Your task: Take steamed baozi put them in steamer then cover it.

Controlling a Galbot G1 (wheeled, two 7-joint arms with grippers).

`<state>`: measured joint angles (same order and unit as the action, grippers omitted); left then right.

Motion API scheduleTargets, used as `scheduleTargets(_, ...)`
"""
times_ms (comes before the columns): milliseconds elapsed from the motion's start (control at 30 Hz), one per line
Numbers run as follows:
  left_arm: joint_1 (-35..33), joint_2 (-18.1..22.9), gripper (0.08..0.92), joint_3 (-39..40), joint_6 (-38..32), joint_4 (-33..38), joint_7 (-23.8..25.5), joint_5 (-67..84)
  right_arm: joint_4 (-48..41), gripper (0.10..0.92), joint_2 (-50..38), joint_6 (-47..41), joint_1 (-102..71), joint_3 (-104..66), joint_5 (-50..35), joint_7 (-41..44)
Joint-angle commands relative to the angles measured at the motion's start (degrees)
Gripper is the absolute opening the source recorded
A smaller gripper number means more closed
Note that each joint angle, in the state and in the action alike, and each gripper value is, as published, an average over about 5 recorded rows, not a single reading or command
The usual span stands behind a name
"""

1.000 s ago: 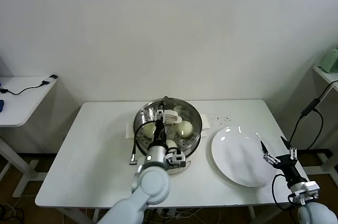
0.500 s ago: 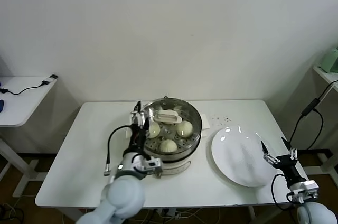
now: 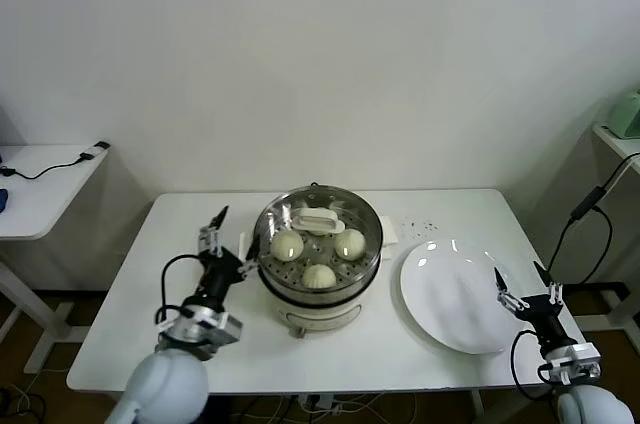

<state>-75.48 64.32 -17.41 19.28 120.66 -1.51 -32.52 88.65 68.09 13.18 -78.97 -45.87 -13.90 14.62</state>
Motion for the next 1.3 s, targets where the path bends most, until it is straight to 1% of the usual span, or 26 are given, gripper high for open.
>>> scheduleTargets(33,-8.18,5.67,0.823,-24.87,-20.88,-10.75,-0.8,35.72,1.36,0.823,1.58,-0.64,-1.15,-0.12,0.44,-0.83)
scheduleTargets(133,-8.75,8.63,0.823,-26.11,-21.57,-13.27,0.2,39.31,1.46,0.823,2.1,-0.62,-1.14,0.02,0.5,-0.69)
scheduleTargets(267,-9.5,11.67,0.823,-26.22,-22.46,-14.83,1.39,39.08,1.71,0.823,2.51,-0.69,-1.08,0.28,0.46,-0.59)
scheduleTargets(467,-9.58,14.14,0.823,-25.49,-22.3,-15.23,2.6,37.36,2.97,0.823,2.71,-0.9,-1.86,0.71,-0.36,-0.12)
scheduleTargets(700,-8.53,15.27,0.823,-25.38,-22.1,-15.7,4.27,36.2,3.95,0.823,2.88,-0.64,-2.62,1.46,-2.47,0.48)
scheduleTargets(867,-9.19,15.27,0.823,-25.76,-22.29,-15.29,5.12,36.04,3.75,0.823,2.86,-1.09,-1.63,2.08,-2.55,0.33)
scheduleTargets(1300,-9.23,15.68,0.823,-25.44,-22.22,-14.19,5.78,35.37,4.08,0.823,2.79,-1.41,-1.38,2.57,-2.35,0.23)
